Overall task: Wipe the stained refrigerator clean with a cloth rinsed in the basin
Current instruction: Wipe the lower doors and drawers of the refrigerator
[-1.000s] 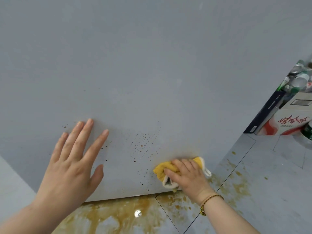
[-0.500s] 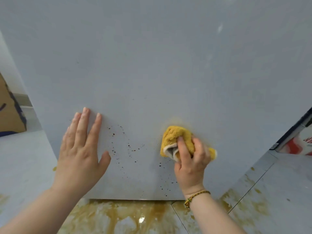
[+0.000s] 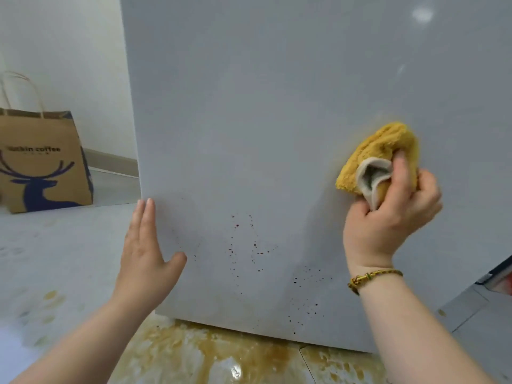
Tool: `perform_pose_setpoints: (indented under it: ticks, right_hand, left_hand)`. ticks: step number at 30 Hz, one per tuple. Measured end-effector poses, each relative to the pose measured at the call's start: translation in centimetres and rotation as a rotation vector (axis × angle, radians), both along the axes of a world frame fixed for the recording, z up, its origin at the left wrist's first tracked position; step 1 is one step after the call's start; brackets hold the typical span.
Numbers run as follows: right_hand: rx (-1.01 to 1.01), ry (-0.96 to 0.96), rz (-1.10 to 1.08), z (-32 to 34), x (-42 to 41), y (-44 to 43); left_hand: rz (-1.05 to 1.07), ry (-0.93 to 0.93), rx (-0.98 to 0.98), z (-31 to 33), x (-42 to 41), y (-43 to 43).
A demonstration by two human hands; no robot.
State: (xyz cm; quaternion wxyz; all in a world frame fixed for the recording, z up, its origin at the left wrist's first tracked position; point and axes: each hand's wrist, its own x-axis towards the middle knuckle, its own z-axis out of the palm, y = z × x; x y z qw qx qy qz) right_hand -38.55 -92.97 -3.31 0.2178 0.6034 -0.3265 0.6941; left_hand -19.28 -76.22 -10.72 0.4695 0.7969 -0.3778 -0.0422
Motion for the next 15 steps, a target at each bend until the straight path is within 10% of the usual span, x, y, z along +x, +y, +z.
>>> perform_pose_setpoints:
  ticks: [9, 15]
  right_hand:
    - [-0.106, 0.762, 0.034, -7.8, 1.1, 1.8]
    - [0.009, 0.172, 0.231, 1.0, 3.4, 2.8]
  left_hand:
    - [-0.06, 0.482, -0.14, 1.4, 3.1, 0.8]
    - [-0.139, 0.604, -0.183, 1.8, 3.5, 1.2]
